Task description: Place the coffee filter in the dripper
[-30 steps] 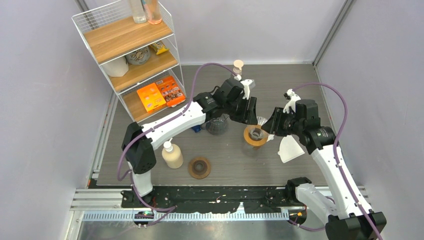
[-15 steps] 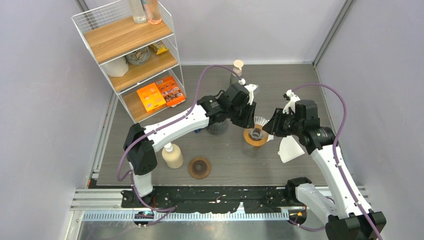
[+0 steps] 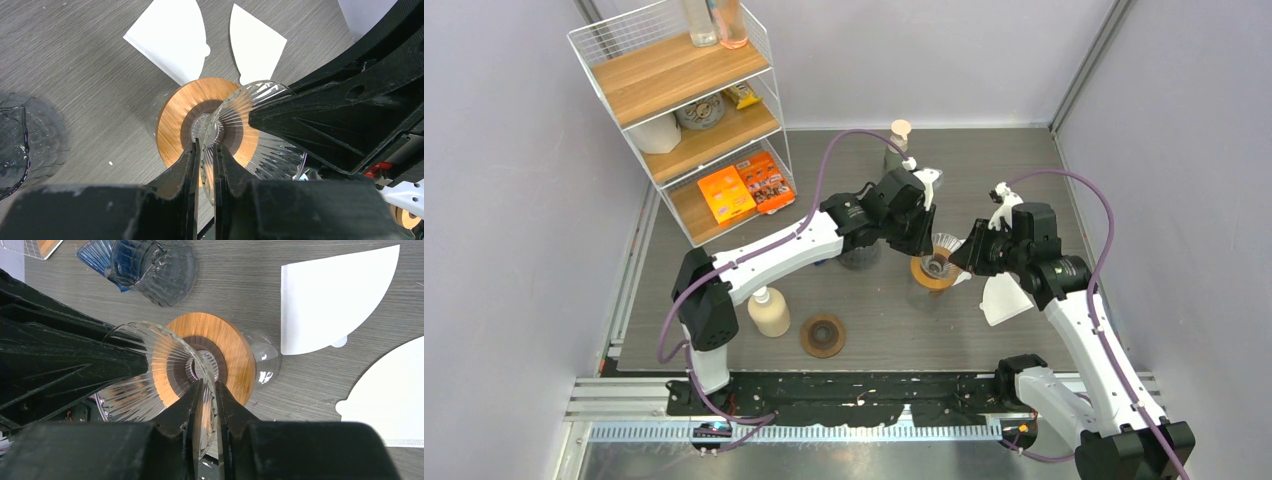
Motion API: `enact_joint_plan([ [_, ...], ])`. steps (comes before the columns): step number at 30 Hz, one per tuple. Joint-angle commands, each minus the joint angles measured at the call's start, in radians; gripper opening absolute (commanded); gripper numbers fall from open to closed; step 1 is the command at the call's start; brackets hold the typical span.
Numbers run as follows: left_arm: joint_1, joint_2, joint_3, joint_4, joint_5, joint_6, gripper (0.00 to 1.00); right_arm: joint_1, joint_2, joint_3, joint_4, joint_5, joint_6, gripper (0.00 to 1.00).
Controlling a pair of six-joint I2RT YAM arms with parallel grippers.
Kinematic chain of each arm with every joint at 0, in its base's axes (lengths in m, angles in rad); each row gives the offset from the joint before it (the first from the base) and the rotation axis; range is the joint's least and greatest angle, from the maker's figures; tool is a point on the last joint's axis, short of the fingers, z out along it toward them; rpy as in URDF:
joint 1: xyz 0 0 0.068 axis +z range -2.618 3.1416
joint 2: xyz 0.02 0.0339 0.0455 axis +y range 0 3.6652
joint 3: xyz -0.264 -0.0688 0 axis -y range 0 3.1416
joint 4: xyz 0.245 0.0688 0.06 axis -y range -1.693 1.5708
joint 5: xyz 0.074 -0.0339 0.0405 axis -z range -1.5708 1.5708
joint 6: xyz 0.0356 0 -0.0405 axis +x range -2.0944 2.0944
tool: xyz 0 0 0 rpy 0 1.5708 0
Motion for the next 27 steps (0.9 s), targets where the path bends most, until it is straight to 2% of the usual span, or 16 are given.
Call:
enact_joint_plan([
  [1,-0.005,0.012,-0.004,-0.018,0.001,0.027,0.00,-0.003,0.011,0.000,-0.065,0.068,-0.033,0.07],
  [17,-0.004,0.038,-0.046,-0.116,0.015,-0.082,0.00,0.007,0.188,0.100,-0.319,0.135,-0.061,0.05],
  [27,-0.005,0.038,-0.144,-0.097,-0.003,-0.079,0.00,0.068,0.252,0.115,-0.355,0.230,-0.049,0.05],
])
